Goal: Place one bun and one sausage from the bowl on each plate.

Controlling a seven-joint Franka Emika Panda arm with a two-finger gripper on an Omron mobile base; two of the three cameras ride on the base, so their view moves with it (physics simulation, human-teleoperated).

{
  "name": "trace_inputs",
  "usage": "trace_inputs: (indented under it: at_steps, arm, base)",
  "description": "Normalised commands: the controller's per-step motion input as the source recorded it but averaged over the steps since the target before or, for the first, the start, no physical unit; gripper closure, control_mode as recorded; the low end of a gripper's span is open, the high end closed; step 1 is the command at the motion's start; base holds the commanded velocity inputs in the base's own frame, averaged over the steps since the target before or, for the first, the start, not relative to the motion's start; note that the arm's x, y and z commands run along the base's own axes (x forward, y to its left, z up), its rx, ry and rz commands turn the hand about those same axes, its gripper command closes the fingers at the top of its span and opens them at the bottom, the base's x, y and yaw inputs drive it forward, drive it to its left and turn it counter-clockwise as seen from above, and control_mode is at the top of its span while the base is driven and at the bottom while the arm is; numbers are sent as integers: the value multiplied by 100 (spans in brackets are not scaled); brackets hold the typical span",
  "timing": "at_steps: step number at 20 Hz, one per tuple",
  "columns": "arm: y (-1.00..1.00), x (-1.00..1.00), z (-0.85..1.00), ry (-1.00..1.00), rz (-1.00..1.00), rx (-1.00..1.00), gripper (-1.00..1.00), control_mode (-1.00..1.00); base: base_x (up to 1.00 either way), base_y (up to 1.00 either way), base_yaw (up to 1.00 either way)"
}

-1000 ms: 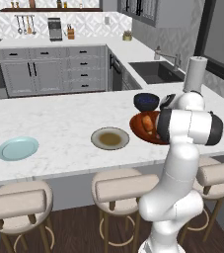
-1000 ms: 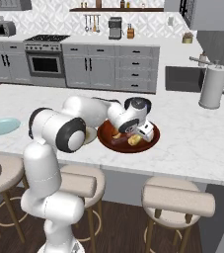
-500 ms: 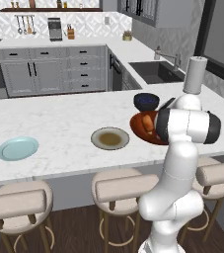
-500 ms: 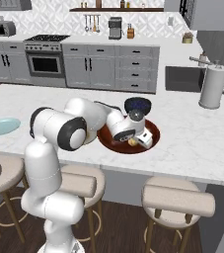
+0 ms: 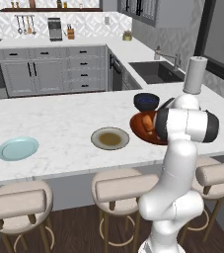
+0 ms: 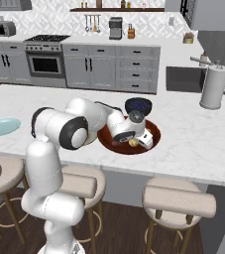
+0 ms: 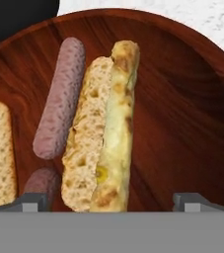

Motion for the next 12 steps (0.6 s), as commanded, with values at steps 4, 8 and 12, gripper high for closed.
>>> trace_inputs:
  at_steps: [4, 8, 12]
  arm:
    - [0, 19, 0, 0, 0, 0, -100, -100]
    - [0, 22, 0, 0, 0, 0, -100, -100]
    - [0, 17, -3, 0, 0, 0, -100, -100]
  base:
    - [0, 0, 0]
    - [0, 0, 0]
    - [0, 0, 0]
